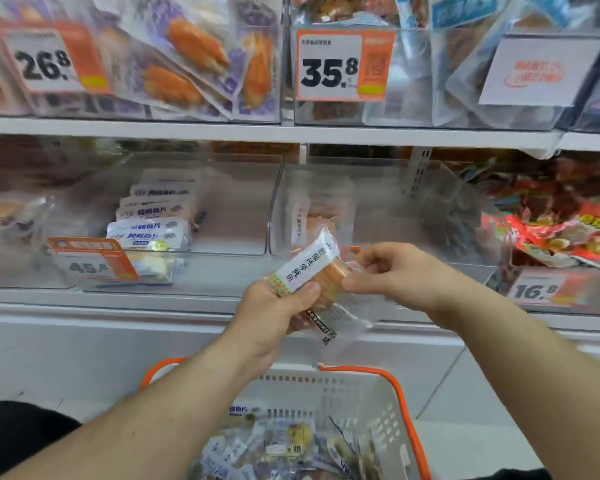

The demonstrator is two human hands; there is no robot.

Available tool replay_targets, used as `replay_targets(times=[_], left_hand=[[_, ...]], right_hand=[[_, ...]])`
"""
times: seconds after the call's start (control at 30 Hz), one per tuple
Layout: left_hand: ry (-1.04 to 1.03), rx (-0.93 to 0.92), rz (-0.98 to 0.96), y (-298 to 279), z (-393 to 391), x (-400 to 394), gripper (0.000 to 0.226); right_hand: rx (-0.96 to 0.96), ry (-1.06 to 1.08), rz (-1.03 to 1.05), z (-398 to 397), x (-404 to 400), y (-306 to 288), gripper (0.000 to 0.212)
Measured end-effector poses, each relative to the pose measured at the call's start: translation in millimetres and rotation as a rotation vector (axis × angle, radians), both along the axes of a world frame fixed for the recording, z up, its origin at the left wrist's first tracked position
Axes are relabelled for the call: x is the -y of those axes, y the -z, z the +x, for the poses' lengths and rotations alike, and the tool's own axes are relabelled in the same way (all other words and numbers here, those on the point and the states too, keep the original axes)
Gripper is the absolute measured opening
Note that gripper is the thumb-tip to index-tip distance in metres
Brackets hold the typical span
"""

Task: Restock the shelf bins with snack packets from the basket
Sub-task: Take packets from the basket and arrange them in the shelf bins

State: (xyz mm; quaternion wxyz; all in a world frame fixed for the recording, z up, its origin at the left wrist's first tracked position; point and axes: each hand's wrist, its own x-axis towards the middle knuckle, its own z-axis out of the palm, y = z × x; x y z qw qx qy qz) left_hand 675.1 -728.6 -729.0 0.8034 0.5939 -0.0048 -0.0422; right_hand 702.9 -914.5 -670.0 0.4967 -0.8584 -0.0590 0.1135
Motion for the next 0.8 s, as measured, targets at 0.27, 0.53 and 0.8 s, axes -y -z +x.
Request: replay_targets(times=[0.27, 0.53, 0.8], left_hand=[[0.061, 0.133, 0.243, -56.2, 30.4, -35.0, 0.047], [0.155, 0.677, 1.195, -138.7, 63.6, -9.3, 0.026], [-0.126, 0.531, 1.445, -107.6, 124.6, -13.9, 0.024]], right_hand=[[0.196, -0.002, -0.074, 5.1, 5.2, -12.9, 0.009], [0.574, 0.213, -0.117, 14.7, 4.4, -33.0, 0.020], [0.714, 0.613, -0.065, 29.8, 21.5, -16.0, 0.017]])
